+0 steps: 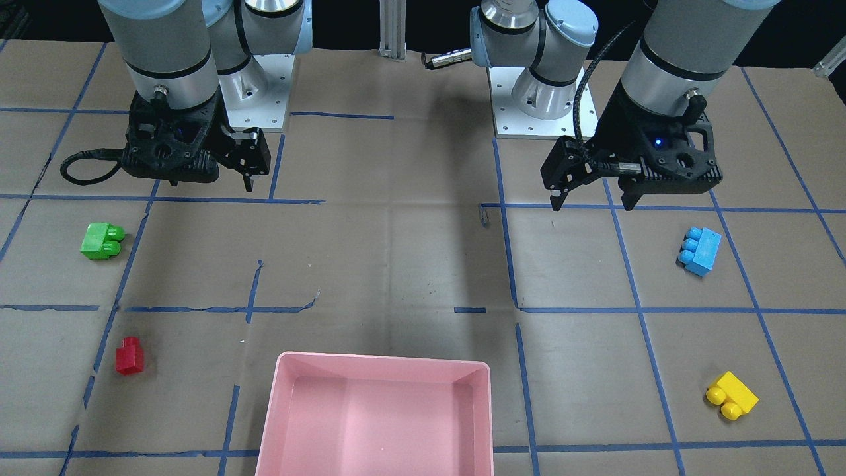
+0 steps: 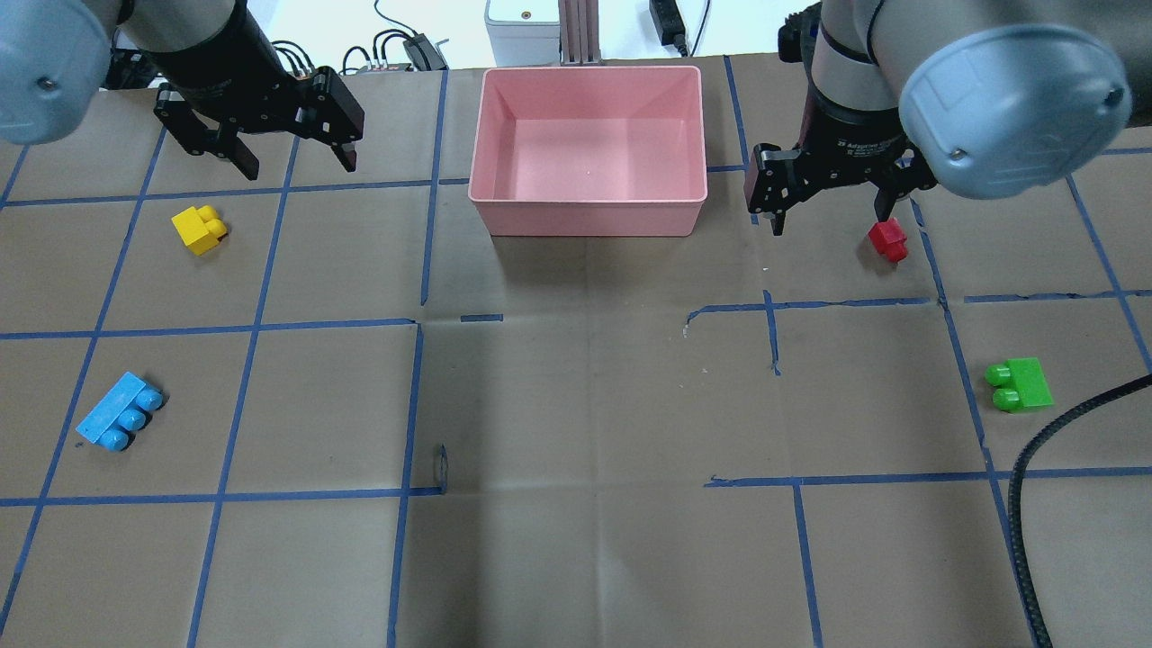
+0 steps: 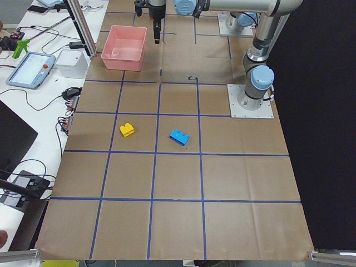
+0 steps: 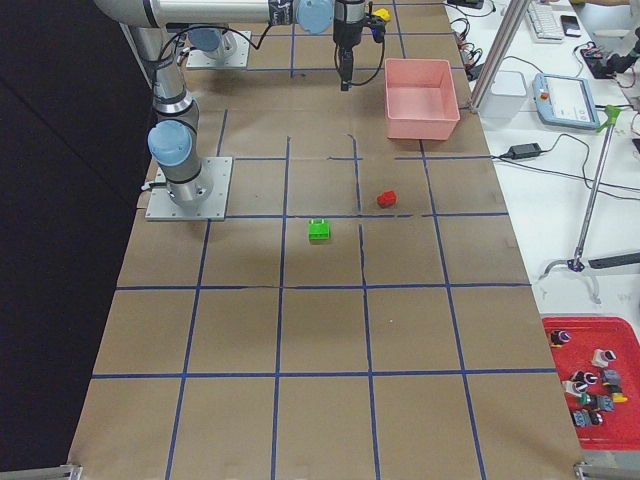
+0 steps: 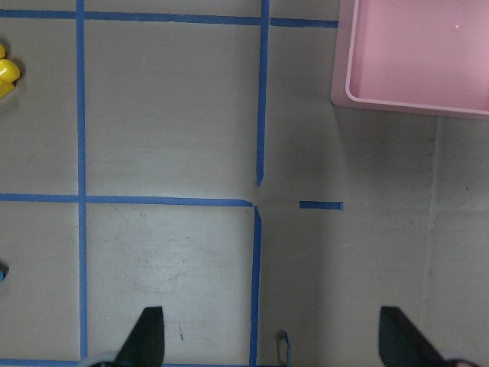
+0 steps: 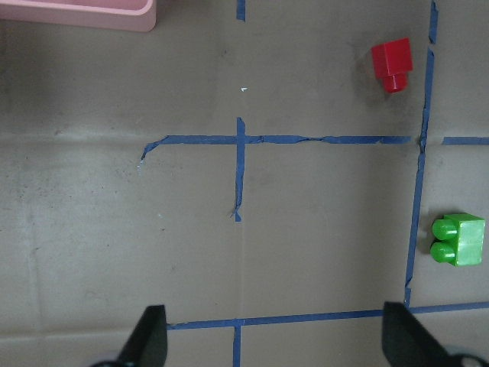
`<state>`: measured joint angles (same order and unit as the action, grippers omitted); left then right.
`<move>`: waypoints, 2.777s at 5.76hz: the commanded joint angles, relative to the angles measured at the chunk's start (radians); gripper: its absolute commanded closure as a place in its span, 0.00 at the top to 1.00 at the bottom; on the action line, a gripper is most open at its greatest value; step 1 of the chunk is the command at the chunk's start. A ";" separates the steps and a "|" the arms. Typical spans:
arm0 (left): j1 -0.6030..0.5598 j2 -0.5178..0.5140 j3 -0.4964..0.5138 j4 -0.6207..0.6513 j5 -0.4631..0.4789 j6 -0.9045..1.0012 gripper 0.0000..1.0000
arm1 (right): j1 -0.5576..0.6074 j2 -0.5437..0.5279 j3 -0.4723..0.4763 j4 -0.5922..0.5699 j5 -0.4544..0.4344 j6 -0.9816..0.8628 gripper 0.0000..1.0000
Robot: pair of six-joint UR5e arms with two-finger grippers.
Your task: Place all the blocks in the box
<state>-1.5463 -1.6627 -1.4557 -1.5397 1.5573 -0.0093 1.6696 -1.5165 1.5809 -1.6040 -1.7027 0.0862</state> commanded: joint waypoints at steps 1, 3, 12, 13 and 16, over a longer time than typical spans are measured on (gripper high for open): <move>0.002 0.001 0.000 0.001 0.000 0.000 1.00 | -0.001 -0.004 0.001 0.001 0.000 -0.002 1.00; 0.002 -0.011 0.000 0.009 -0.002 0.000 1.00 | -0.002 0.002 0.002 0.001 0.000 0.000 1.00; 0.653 0.072 -0.164 -0.016 -0.002 0.843 1.00 | -0.022 -0.005 0.039 0.001 -0.074 -0.020 1.00; 0.734 0.072 -0.173 -0.019 0.000 0.961 0.99 | -0.033 -0.022 0.044 -0.014 -0.136 -0.140 0.98; 0.776 0.069 -0.250 0.018 -0.005 1.454 0.99 | -0.283 -0.144 0.188 -0.054 -0.132 -0.451 0.85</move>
<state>-0.7752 -1.5928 -1.6897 -1.5336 1.5526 1.2901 1.4972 -1.6141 1.6952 -1.6270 -1.8384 -0.2428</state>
